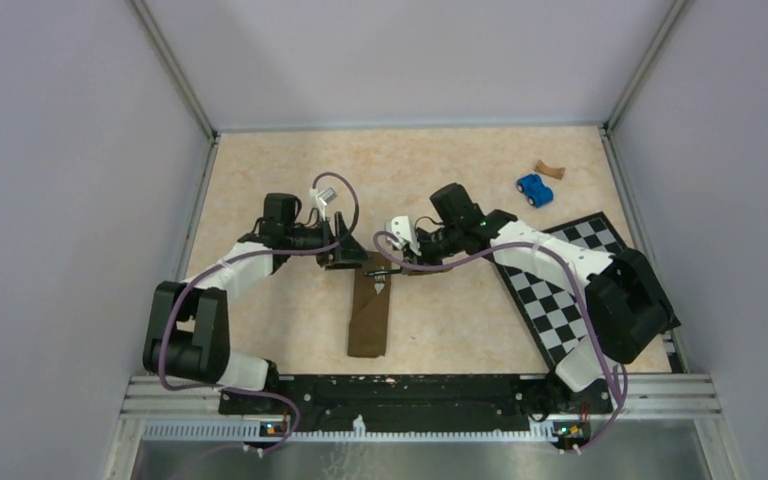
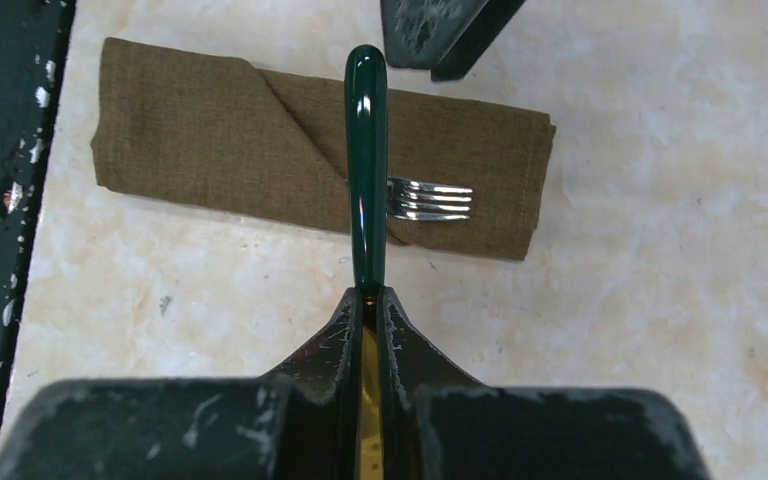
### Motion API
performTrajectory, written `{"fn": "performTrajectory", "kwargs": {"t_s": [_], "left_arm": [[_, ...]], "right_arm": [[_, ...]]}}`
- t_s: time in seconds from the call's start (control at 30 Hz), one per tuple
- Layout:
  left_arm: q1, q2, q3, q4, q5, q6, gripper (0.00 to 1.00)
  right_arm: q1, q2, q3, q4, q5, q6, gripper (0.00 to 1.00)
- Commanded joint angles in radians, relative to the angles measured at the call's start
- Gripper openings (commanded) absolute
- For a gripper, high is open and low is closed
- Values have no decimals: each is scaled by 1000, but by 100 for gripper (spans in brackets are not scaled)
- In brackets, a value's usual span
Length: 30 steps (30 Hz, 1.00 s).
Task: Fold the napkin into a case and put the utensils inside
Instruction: Pass from the right arm to the left
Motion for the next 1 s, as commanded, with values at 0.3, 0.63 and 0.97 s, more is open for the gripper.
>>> {"fn": "performTrajectory", "kwargs": {"t_s": [0.3, 0.63, 0.97], "left_arm": [[-138, 141, 28, 28, 287, 169, 69], [-160, 140, 9, 36, 276, 172, 13], [-156, -129, -136, 181, -2, 69, 0]], "right_arm": [[41, -49, 26, -17, -138, -80, 0], [57, -28, 40, -31, -124, -80, 0], [54, -188, -201, 581, 93, 462, 87]]}}
